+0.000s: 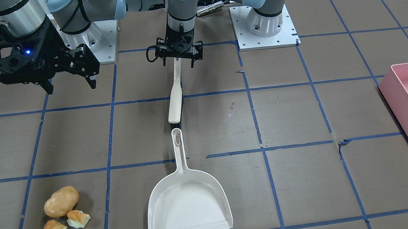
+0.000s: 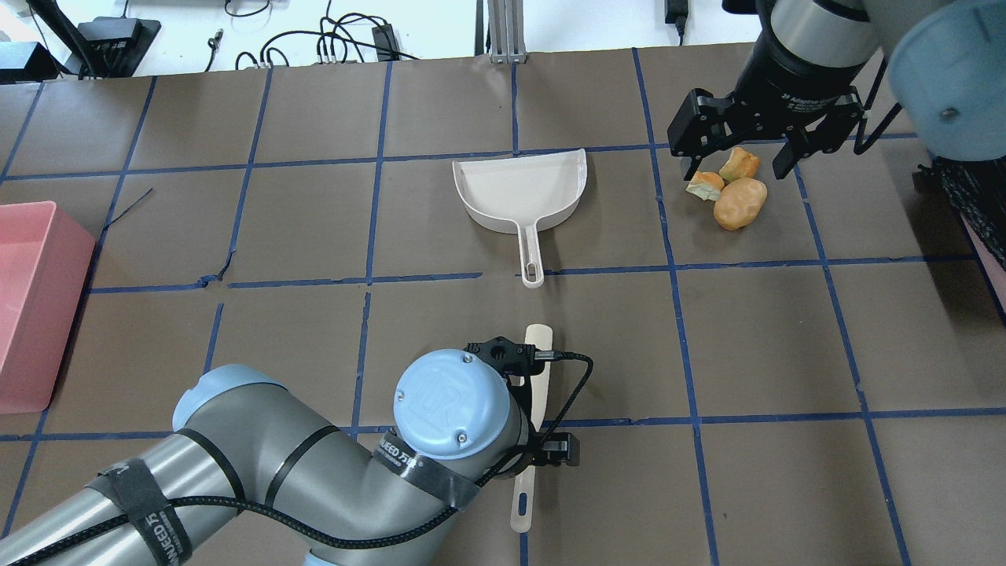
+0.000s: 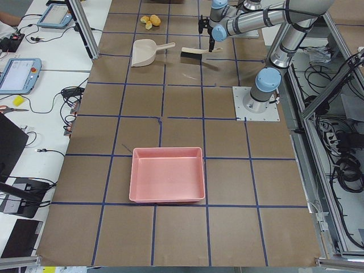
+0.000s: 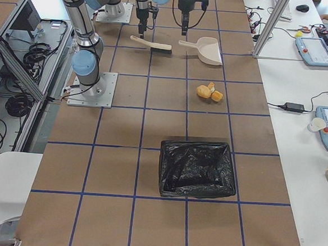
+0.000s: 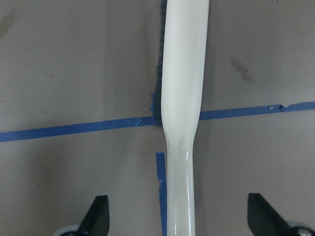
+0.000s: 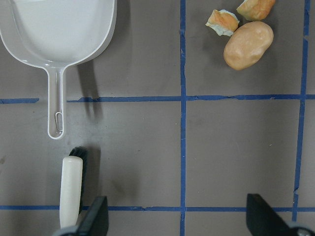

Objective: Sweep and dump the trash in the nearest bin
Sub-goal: 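Grasp the white brush handle with the left gripper and lift it, then carry the brush forward with the left gripper while the right grasps the dustpan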

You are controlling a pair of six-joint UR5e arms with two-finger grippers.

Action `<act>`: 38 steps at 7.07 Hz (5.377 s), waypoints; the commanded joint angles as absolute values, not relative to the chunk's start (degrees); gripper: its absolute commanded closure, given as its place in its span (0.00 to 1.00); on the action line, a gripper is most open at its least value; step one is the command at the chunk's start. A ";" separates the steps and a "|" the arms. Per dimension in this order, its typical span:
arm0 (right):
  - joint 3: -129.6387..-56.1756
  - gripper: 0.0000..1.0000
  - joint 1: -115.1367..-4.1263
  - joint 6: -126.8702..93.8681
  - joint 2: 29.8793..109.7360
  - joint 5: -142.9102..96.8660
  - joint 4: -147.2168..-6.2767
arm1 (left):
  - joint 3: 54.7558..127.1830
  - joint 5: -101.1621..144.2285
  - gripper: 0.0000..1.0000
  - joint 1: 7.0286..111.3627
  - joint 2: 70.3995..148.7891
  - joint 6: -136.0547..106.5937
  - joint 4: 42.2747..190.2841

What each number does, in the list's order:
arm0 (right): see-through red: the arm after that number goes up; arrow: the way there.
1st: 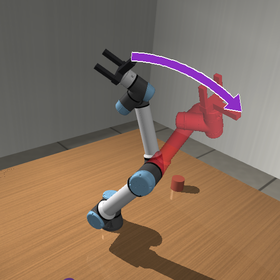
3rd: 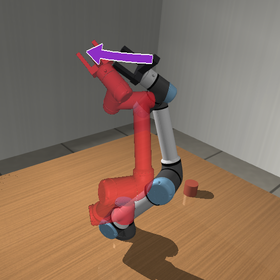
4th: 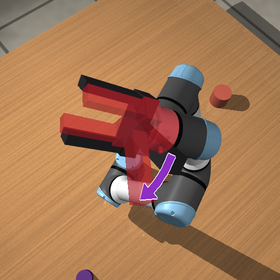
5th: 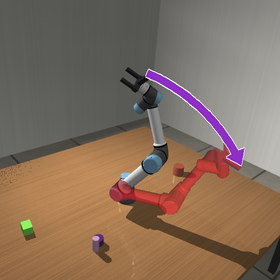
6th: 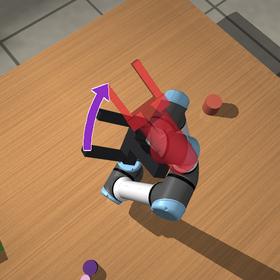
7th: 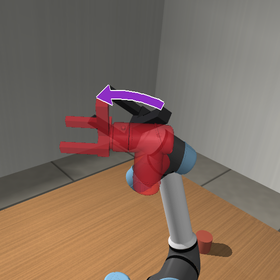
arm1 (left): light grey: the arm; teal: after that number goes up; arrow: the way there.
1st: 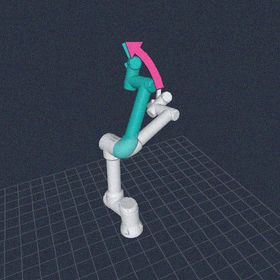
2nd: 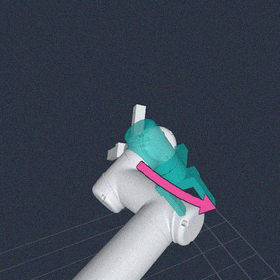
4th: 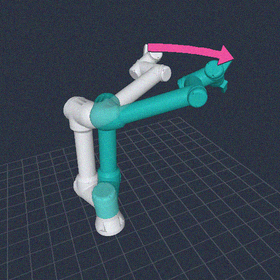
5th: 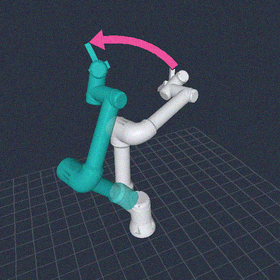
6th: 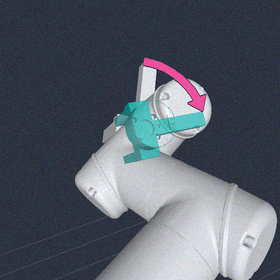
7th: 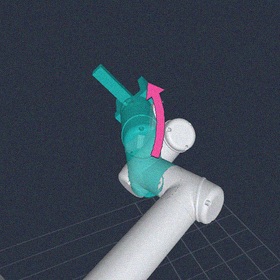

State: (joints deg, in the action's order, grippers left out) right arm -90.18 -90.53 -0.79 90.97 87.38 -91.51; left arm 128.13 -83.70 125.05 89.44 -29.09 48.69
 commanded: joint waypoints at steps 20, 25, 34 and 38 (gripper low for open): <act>-102.64 0.00 -94.13 -0.61 82.01 86.22 -117.04 | 123.32 -89.21 1.00 120.36 82.98 -21.74 55.24; -106.17 0.00 -105.53 -9.72 72.18 87.53 -140.50 | 114.70 -87.28 1.00 98.37 85.07 -9.59 71.29; -108.37 0.74 -111.80 -13.98 67.24 91.41 -148.36 | 115.49 -87.36 1.00 88.86 89.03 -0.44 66.36; -104.70 0.93 -104.28 -5.40 72.21 90.44 -140.35 | 115.75 -87.45 1.00 88.94 89.03 -0.44 66.36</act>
State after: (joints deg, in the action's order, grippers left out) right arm -106.70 -108.08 -9.59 69.34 90.99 -146.26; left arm 115.71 -87.44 88.87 89.03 -0.45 66.36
